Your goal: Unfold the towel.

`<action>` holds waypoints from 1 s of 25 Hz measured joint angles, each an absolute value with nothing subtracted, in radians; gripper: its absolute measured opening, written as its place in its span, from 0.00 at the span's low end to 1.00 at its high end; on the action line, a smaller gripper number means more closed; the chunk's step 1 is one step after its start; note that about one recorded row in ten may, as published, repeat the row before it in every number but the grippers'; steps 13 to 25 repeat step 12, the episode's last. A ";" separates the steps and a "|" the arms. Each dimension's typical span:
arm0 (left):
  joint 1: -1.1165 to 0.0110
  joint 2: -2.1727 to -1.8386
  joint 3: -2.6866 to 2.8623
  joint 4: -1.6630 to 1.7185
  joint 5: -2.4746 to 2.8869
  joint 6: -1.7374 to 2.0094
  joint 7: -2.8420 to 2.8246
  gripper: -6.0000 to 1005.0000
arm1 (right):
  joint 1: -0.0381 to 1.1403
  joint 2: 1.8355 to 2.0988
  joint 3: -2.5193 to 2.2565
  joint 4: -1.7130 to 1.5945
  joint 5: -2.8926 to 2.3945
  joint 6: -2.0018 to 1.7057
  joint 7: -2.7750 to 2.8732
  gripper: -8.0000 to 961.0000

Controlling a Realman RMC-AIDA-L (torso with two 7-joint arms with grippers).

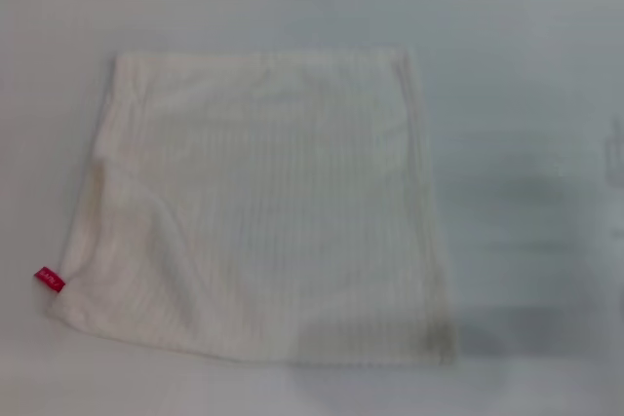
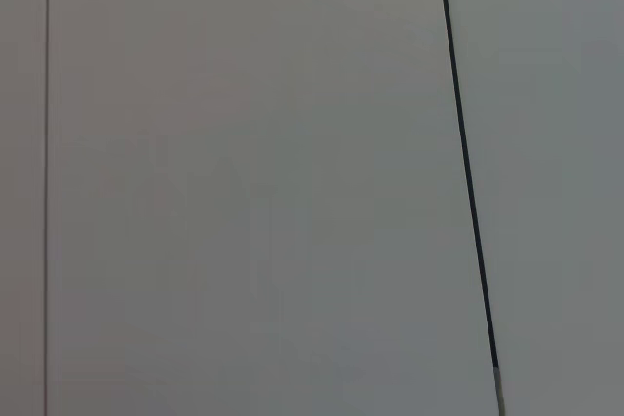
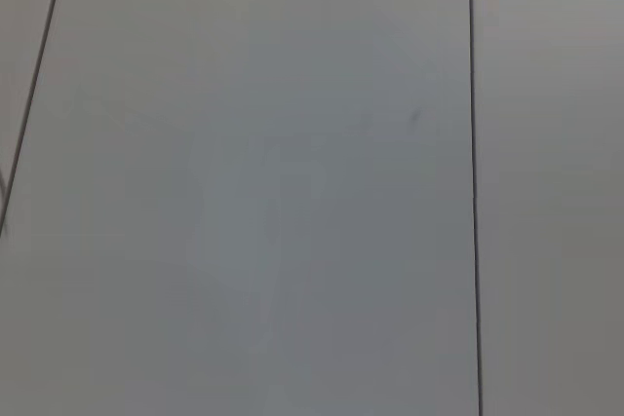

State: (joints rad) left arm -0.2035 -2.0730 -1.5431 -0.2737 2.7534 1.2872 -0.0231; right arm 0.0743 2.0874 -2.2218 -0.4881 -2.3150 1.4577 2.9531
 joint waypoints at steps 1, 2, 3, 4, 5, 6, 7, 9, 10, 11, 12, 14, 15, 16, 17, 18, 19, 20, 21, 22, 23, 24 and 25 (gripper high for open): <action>-0.203 -2.073 -1.543 -0.274 2.753 1.287 -0.023 0.70 | 0.074 2.088 -2.222 -0.484 -2.315 1.458 2.953 0.38; -0.203 -2.073 -1.543 -0.274 2.753 1.287 -0.023 0.70 | 0.074 2.088 -2.221 -0.482 -2.315 1.458 2.953 0.41; -0.203 -2.073 -1.541 -0.272 2.753 1.287 -0.023 0.70 | 0.072 2.088 -2.219 -0.478 -2.314 1.458 2.953 0.44; -0.207 -2.073 -1.541 -0.250 2.753 1.287 -0.023 0.70 | 0.071 2.088 -2.218 -0.472 -2.313 1.458 2.953 0.44; -0.218 -2.072 -1.544 -0.230 2.753 1.285 -0.018 0.70 | 0.069 2.088 -2.217 -0.467 -2.311 1.458 2.953 0.45; -0.218 -2.072 -1.544 -0.230 2.753 1.285 -0.018 0.70 | 0.070 2.088 -2.218 -0.458 -2.305 1.458 2.954 0.46; -0.227 -2.071 -1.546 -0.212 2.753 1.282 -0.013 0.70 | 0.071 2.088 -2.220 -0.449 -2.299 1.456 2.954 0.47; -0.242 -2.068 -1.546 -0.186 2.753 1.277 -0.009 0.70 | 0.075 2.088 -2.223 -0.426 -2.283 1.447 2.954 0.48; -0.242 -2.068 -1.546 -0.186 2.753 1.277 -0.009 0.70 | 0.078 2.087 -2.223 -0.415 -2.275 1.438 2.954 0.48; -0.247 -2.067 -1.548 -0.178 2.754 1.270 -0.009 0.70 | 0.082 2.086 -2.221 -0.406 -2.269 1.427 2.954 0.48; -0.253 -2.066 -1.562 -0.174 2.754 1.247 -0.009 0.70 | 0.087 2.085 -2.218 -0.396 -2.261 1.413 2.954 0.48; -0.253 -2.066 -1.562 -0.174 2.754 1.247 -0.009 0.70 | 0.087 2.085 -2.218 -0.396 -2.261 1.413 2.954 0.48; -0.253 -2.066 -1.562 -0.174 2.754 1.247 -0.009 0.70 | 0.087 2.085 -2.218 -0.396 -2.261 1.413 2.954 0.48; -0.253 -2.066 -1.562 -0.174 2.754 1.247 -0.009 0.70 | 0.087 2.085 -2.218 -0.396 -2.261 1.413 2.954 0.48; -0.253 -2.066 -1.562 -0.174 2.754 1.247 -0.009 0.70 | 0.087 2.085 -2.218 -0.396 -2.261 1.413 2.954 0.48; -0.253 -2.066 -1.562 -0.174 2.754 1.247 -0.009 0.70 | 0.087 2.085 -2.218 -0.396 -2.261 1.413 2.954 0.48; -0.253 -2.066 -1.562 -0.174 2.754 1.247 -0.009 0.70 | 0.087 2.085 -2.218 -0.396 -2.261 1.413 2.954 0.48; -0.253 -2.066 -1.562 -0.174 2.754 1.247 -0.009 0.70 | 0.087 2.085 -2.218 -0.396 -2.261 1.413 2.954 0.48; -0.253 -2.066 -1.562 -0.174 2.754 1.247 -0.009 0.70 | 0.087 2.085 -2.218 -0.396 -2.261 1.413 2.954 0.48; -0.253 -2.066 -1.562 -0.174 2.754 1.247 -0.009 0.70 | 0.087 2.085 -2.218 -0.396 -2.261 1.413 2.954 0.48; -0.253 -2.066 -1.562 -0.174 2.754 1.247 -0.009 0.70 | 0.087 2.085 -2.218 -0.396 -2.261 1.413 2.954 0.48; -0.253 -2.066 -1.562 -0.174 2.754 1.247 -0.009 0.70 | 0.087 2.085 -2.218 -0.396 -2.261 1.413 2.954 0.48; -0.253 -2.066 -1.562 -0.174 2.754 1.247 -0.009 0.70 | 0.087 2.085 -2.218 -0.396 -2.261 1.413 2.954 0.48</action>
